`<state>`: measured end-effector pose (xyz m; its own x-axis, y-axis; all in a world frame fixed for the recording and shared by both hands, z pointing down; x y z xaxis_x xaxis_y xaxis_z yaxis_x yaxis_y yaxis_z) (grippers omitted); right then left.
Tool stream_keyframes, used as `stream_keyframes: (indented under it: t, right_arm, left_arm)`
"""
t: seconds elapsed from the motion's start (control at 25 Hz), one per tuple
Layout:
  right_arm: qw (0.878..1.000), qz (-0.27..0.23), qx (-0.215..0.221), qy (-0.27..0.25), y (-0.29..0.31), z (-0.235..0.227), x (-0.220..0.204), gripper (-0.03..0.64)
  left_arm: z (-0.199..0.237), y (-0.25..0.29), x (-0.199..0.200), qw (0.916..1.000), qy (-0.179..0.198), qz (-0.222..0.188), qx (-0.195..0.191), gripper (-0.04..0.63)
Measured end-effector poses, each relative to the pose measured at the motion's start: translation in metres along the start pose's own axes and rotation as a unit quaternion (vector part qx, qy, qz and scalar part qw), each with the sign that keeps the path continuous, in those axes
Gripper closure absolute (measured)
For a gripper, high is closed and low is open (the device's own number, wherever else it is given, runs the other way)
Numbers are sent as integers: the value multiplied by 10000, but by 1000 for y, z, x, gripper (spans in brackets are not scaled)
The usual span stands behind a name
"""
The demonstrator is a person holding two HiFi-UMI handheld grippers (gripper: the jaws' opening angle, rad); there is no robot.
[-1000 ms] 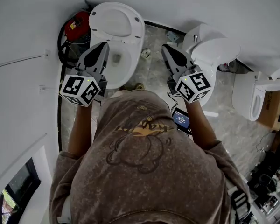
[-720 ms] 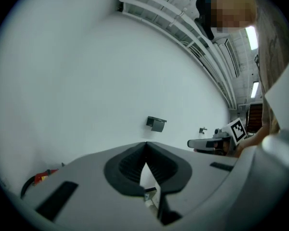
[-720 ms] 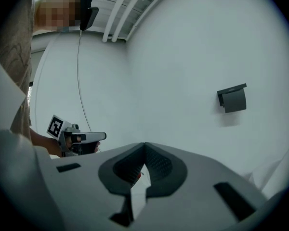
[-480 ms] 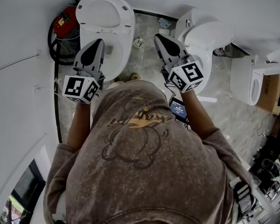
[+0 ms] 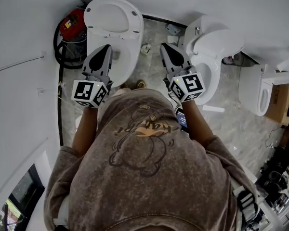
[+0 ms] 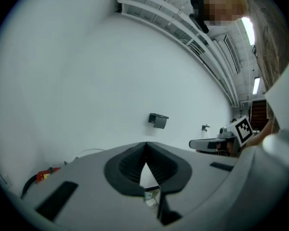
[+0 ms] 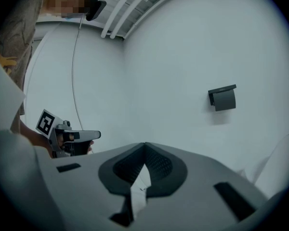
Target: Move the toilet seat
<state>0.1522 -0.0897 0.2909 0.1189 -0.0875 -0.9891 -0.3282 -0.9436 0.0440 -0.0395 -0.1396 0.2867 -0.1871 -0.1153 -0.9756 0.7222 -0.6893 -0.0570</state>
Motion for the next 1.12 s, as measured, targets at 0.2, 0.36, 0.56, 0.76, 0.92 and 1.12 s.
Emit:
stream_keyframes:
  t: [0.2,0.36,0.56,0.76,0.92,1.12]
  right_arm:
    - [9999,-18,-2,-102,5,4,1,620]
    - [9999,-87,-91,-59,6,4,2,620]
    - [9998,-116,-162,-20,8,3,4,620]
    - [9998,-119,-183,-17,8,2,5,620]
    - [9998,-101,-187,-20,8,3,4,620]
    - [9998,-85,-200,23,10,1,2,620]
  left_arm:
    - [5,-3,3,9996,250,32,92,586]
    - [6,-7,4,9994,331,28,111,586]
    - [10,-9,7,9996,194,5,221,586]
    - [14,-13,7,9993,178,34,322,586]
    - [14,-15,9,9993,171,8,322,586]
    - [16,-13,10,9993,152,-5,337,586]
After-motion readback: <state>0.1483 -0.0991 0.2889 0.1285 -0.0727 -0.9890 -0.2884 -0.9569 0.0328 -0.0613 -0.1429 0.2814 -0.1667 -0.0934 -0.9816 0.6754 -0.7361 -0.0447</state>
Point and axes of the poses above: the fingertips, and each gripper's own axes: y forward along the fingers, z to its left, x out of its top, the point moved 2 cm from there along -y, backward along the fingers, and after that the axes turned 9 degrees about -z, right-handed, at the moved point
